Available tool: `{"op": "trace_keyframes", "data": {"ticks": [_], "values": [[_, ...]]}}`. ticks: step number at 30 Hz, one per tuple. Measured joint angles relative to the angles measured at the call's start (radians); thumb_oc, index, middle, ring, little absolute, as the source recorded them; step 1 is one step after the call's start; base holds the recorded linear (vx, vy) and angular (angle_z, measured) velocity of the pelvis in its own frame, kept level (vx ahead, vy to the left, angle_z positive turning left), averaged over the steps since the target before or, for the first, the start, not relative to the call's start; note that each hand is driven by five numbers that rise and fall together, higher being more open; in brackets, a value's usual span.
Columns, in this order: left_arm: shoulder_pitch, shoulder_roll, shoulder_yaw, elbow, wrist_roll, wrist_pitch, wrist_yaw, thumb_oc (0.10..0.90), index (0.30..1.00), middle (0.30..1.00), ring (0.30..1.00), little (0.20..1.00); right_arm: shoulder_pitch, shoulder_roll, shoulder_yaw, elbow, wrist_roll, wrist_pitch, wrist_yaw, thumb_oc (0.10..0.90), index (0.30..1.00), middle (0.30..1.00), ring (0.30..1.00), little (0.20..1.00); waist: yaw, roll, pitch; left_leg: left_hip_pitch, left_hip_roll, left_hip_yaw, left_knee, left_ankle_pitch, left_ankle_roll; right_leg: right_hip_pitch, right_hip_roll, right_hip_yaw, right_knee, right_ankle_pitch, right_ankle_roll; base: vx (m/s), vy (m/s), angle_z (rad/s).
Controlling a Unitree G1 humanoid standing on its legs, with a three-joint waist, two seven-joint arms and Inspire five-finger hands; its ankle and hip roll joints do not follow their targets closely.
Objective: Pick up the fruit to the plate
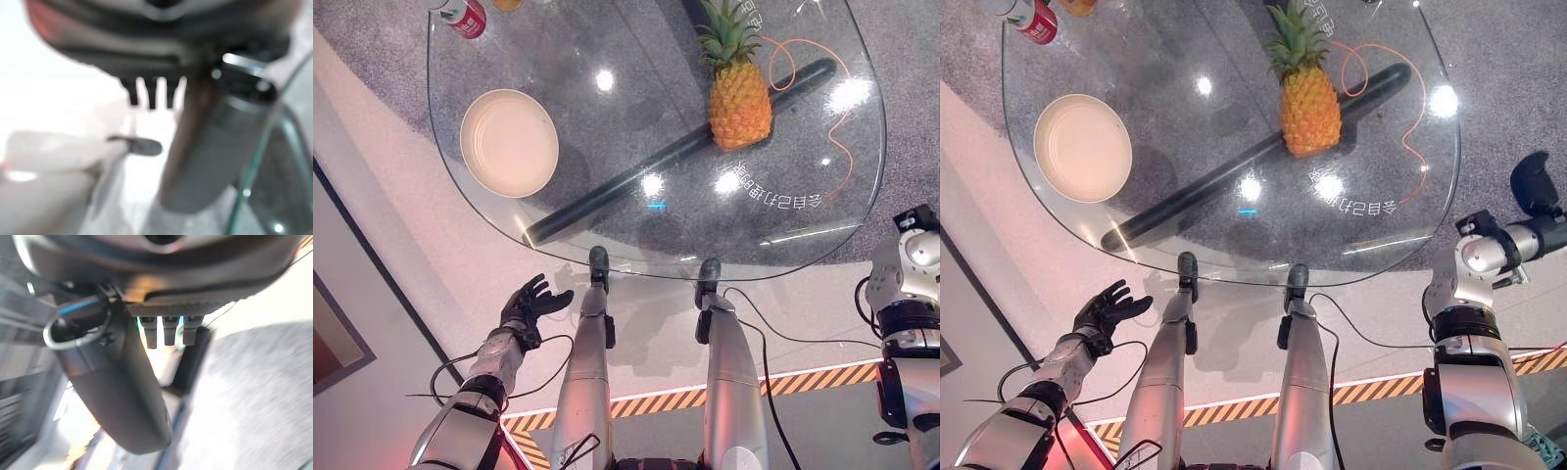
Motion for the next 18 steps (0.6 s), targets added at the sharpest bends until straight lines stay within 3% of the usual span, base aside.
{"op": "trace_keyframes", "data": {"ticks": [3,7,18], "values": [[-0.001,0.000,0.000,-0.009,-0.006,0.002,-0.001,0.800,0.900,0.900,0.900,0.900,-0.002,-0.008,0.069,-0.121,-0.097,0.030,0.020,0.800,0.900,0.900,0.900,0.900,-0.004,0.000,0.000,0.000,0.000,0.000,-0.005,0.001,0.001,0.000,0.000,0.000,-0.001,0.001,0.001,0.00,0.000,0.00],[0.001,-0.002,0.002,-0.018,-0.006,-0.001,-0.002,0.800,0.900,0.900,0.900,0.900,-0.023,-0.009,0.168,-0.290,-0.167,0.165,0.091,0.800,0.900,0.900,0.900,0.900,0.001,0.000,0.000,0.000,-0.003,0.000,-0.009,0.001,0.001,0.000,-0.003,-0.001,-0.002,0.001,0.002,0.00,0.000,0.00],[0.010,-0.020,0.004,-0.016,0.004,-0.009,0.000,0.800,0.900,0.900,0.900,0.900,-0.051,0.063,0.236,-0.334,-0.221,0.299,0.248,0.800,0.900,0.900,0.900,0.900,0.009,0.000,0.000,0.000,-0.011,-0.002,-0.011,0.005,0.006,0.000,-0.011,-0.002,0.004,-0.002,0.004,0.00,0.002,0.01]]}}
